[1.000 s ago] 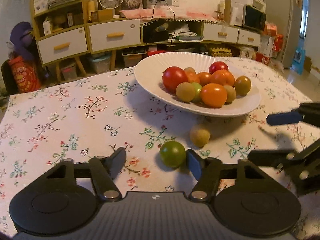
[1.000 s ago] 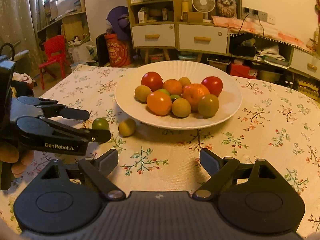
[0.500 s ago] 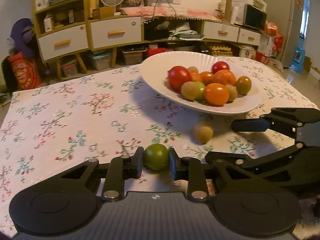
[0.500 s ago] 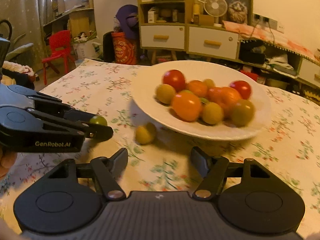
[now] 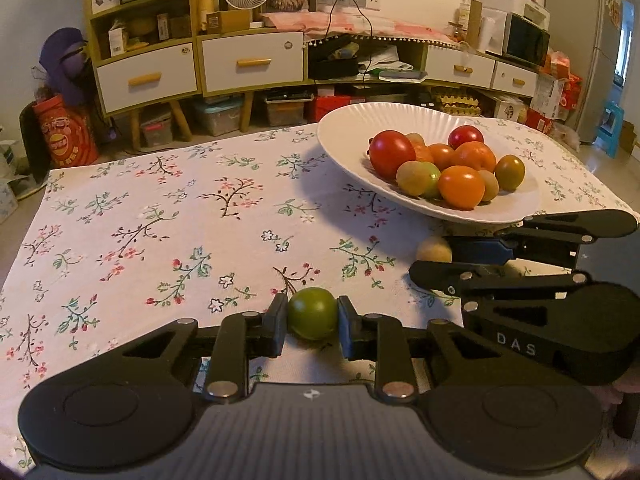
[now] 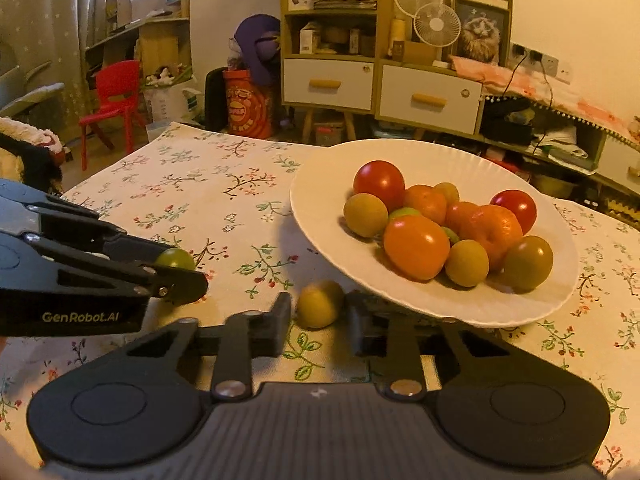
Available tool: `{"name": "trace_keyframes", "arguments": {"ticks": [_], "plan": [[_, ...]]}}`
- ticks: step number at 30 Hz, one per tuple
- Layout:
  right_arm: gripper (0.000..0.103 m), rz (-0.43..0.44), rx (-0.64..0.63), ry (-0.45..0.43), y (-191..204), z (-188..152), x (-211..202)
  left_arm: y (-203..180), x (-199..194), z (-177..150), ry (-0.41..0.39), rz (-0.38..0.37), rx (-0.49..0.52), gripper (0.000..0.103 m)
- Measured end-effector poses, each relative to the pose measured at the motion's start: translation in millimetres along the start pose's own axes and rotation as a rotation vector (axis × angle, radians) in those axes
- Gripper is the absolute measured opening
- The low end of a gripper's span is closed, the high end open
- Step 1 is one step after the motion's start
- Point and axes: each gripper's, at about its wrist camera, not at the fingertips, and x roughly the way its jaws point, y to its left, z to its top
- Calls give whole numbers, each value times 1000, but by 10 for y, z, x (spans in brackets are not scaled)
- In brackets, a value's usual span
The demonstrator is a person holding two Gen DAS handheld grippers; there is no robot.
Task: Organize fruits
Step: 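Grasp a green tomato with the left tool while the right tool grasps a yellow fruit, then carry the green tomato and yellow fruit onto the plate and open both tools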
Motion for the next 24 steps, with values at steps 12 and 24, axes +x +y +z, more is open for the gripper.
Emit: {"name": "trace_keyframes", "arguments": {"ticks": [12,24], "plan": [[23,35,8,19,-34,-1,-75,-30,-63,36,-9,15,-1,15],[23,55,-15,18,-163,-16,-285,-197,-156,136,-41,3,-17,15]]}}
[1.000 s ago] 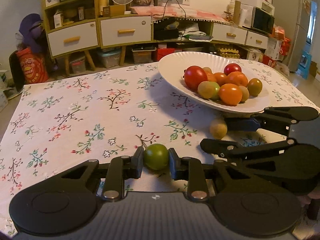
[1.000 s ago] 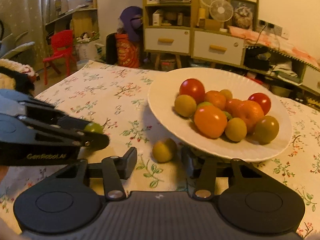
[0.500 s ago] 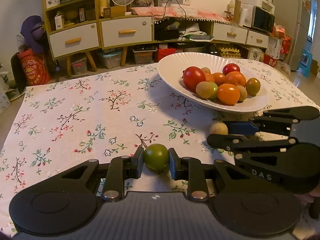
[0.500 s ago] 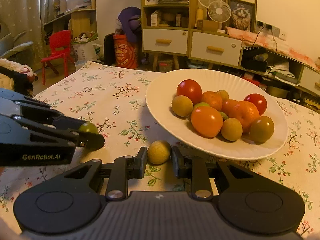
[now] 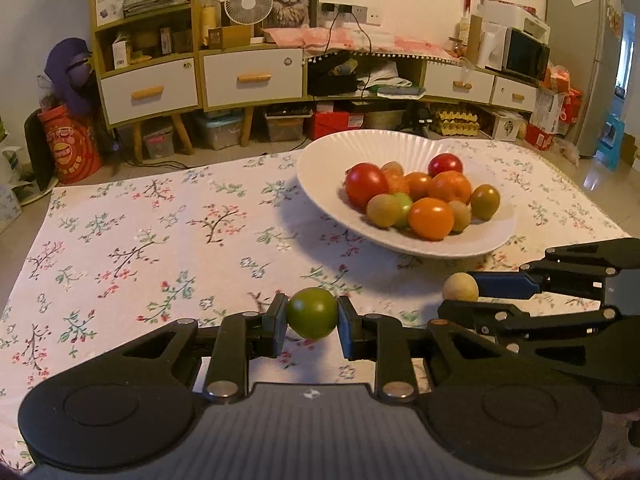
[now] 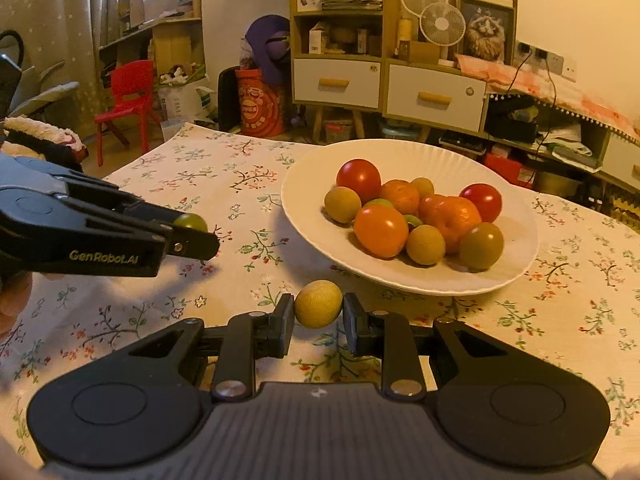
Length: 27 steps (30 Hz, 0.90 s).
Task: Organize fruits
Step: 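Carry the green tomato and yellow fruit onto the plate and open both tools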
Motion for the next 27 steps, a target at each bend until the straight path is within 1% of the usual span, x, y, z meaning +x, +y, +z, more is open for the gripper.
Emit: {"name": "trace_keyframes", "arguments": {"ticks": [6,11,15,21,27], "plan": [[23,16,-32,-11,-36,25,-143,-122,-47,76,-21,-15,1,15],[23,18,-16,-43,-152,97,-243,-225,-65,174,-46,-28,-8,15],[23,-8,1,-56,-270,165,-219,-299,-23,233,-56,-37,-14,15],[23,-66,41,-52,-453,141,-158,-415,43,309,-73,-56,-5,15],[23,-102,78,-53,-618,149,-113,-495,176,365,-64,-66,10,15]]}}
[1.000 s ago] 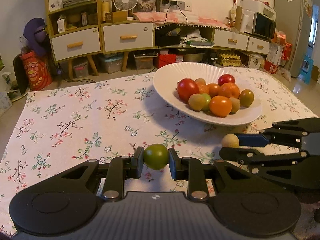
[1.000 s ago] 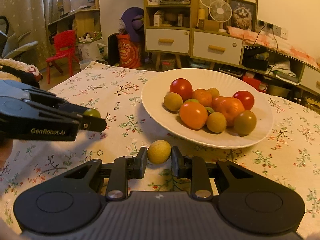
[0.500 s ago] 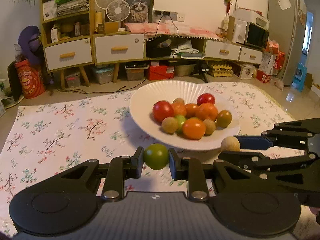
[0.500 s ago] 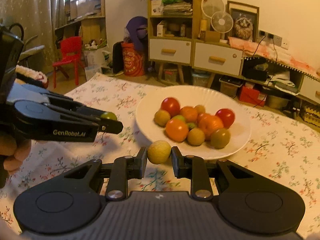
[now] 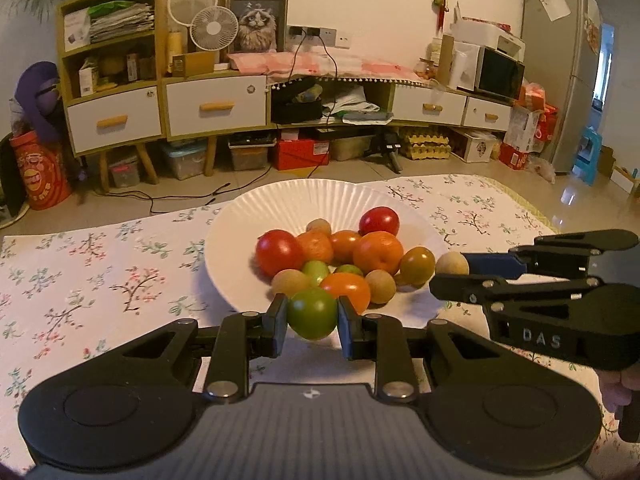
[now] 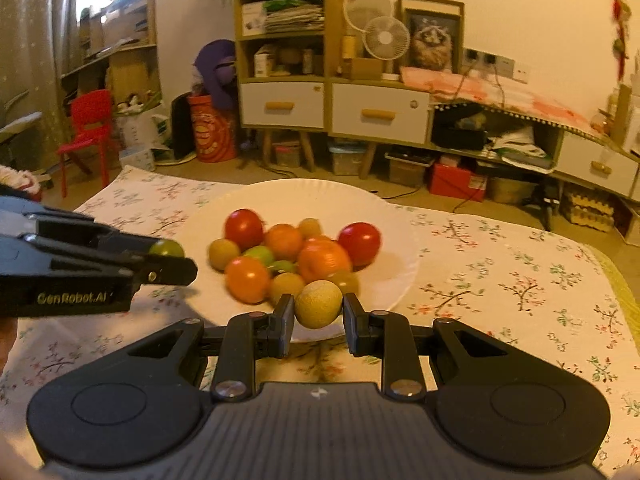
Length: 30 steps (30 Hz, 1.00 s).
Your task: Organize fruits
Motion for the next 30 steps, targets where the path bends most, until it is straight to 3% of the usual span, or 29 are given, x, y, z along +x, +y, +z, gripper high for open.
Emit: {"name": "trace_keyframes", "arguments": {"ticks": [9,18,21,23,30], "plan": [[24,-3,17,3,-101,7,83,-83,135,-15,19,1,0,15],[23,58,-11,-18,7,28,57,-88,137,-34,19,14,4,16],[25,51,7,-21,-50,38,24,-75,107,-25,16,16,-1,26],[29,48,32,-24,-112,71,-3,-75,83,-22,13,25,-4,41],[50,24,154,-36,-289,145,-189,-53,-137,-17,22,81,-74,67]]}}
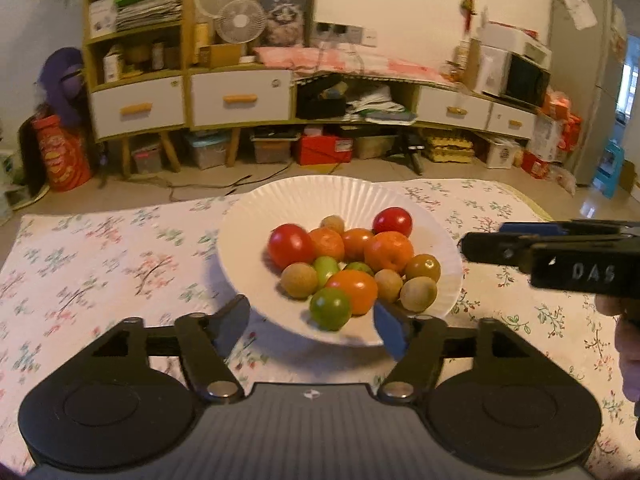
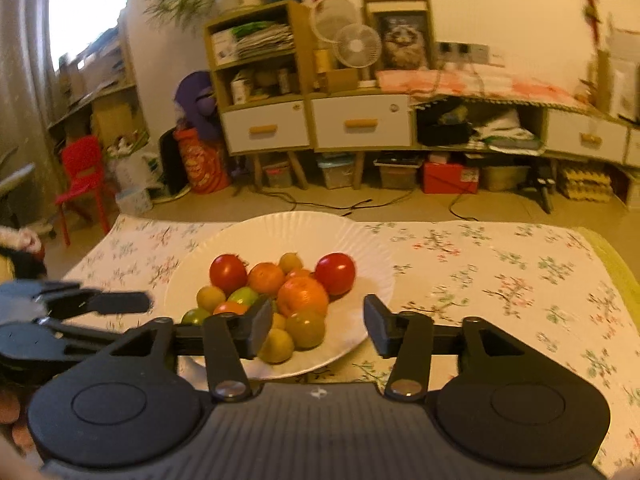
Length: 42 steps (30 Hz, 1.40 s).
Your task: Organize fruits
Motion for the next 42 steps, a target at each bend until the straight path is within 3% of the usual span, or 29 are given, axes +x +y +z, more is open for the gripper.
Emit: {"name": "trace_keyframes", "arguments": {"ticks": [2,5,15,25,42], "plan": [[53,-19,27,13,-12,-2,-50,-26,-83,-26,19,35,-16,82],[66,-51,-4,48,80,-45,-122,-87,-233,-79,38,89,-35,88],[100,-166,-72,104,312,-198,-446,-249,-578,-220,168,176,-100,95],[102,-219,-77,162,318,-289,-454,-324,-712,-369,185,259,-126,95],[102,-205,-106,196,419,-387,-388,-308,-673,-445,206,278,-134,95]]}}
